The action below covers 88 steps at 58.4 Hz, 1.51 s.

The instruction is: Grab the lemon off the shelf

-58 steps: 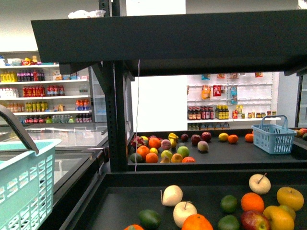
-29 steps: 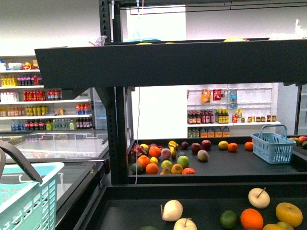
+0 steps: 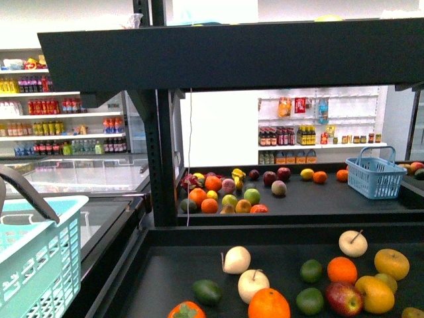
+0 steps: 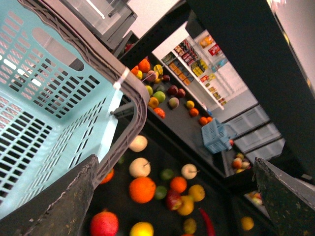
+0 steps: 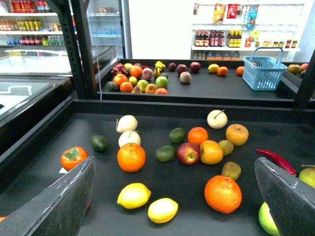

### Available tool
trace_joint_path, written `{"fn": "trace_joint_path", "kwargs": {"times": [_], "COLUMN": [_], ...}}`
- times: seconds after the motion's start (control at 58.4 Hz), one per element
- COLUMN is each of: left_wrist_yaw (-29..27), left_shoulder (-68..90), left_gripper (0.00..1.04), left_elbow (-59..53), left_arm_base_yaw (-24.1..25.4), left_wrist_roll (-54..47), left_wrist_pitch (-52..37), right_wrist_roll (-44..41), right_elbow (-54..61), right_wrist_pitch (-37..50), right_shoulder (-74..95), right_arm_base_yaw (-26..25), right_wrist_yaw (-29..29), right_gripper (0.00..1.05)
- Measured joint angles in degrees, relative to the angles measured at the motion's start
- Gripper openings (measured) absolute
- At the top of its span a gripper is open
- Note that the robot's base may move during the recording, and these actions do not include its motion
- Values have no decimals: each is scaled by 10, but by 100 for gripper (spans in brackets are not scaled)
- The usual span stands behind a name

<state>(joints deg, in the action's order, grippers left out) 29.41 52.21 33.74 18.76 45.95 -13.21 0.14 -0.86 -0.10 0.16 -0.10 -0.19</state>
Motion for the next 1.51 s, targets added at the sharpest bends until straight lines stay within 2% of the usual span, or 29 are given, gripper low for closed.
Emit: {"fn": "trace_joint_path", "kwargs": {"times": [0.171, 0.308, 0.993, 1.044, 1.112, 1.369, 1.506], "left_wrist_yaw": [5, -16, -70, -74, -78, -86, -80], "left_shoulder": [142, 250, 443, 446, 449, 454, 449], "left_gripper": [97, 97, 97, 90, 74, 29, 16], "left_elbow": [84, 147, 302, 308, 313, 316, 310], "left_arm_base_yaw": [4, 4, -4, -6, -11, -15, -15], "left_wrist_roll": [117, 183, 239, 239, 238, 238, 243], "left_wrist_pitch": [-15, -21, -43, -37, -35, -32, -31], "right_wrist_roll": [0, 0, 0, 0, 0, 0, 0], "right_elbow": [0, 0, 0, 0, 0, 0, 0], "right_wrist_pitch": [0, 0, 0, 0, 0, 0, 0], "right_shoulder": [0, 0, 0, 0, 0, 0, 0], "right_arm_base_yaw": [0, 0, 0, 0, 0, 0, 0], "right_wrist_yaw": [0, 0, 0, 0, 0, 0, 0], "right_gripper": [97, 97, 97, 97, 97, 97, 97]}}
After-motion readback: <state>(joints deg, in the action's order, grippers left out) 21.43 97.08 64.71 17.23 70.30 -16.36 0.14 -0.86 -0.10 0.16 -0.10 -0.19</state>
